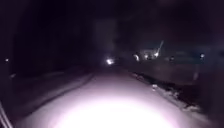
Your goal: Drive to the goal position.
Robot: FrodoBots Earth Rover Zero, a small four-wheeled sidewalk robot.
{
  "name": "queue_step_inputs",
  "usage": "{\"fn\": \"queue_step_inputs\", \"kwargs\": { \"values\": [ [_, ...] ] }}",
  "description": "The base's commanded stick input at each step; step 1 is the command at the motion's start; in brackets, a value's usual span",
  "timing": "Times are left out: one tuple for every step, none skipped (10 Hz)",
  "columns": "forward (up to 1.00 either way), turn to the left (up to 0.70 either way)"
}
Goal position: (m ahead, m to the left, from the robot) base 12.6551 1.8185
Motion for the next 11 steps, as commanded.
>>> {"fn": "queue_step_inputs", "kwargs": {
  "values": [
    [1.0,0.0],
    [1.0,0.0],
    [1.0,0.0],
    [1.0,0.0],
    [1.0,0.0],
    [1.0,0.0],
    [1.0,0.0],
    [1.0,0.0],
    [1.0,0.0],
    [1.0,0.0],
    [1.0,0.0]
  ]
}}
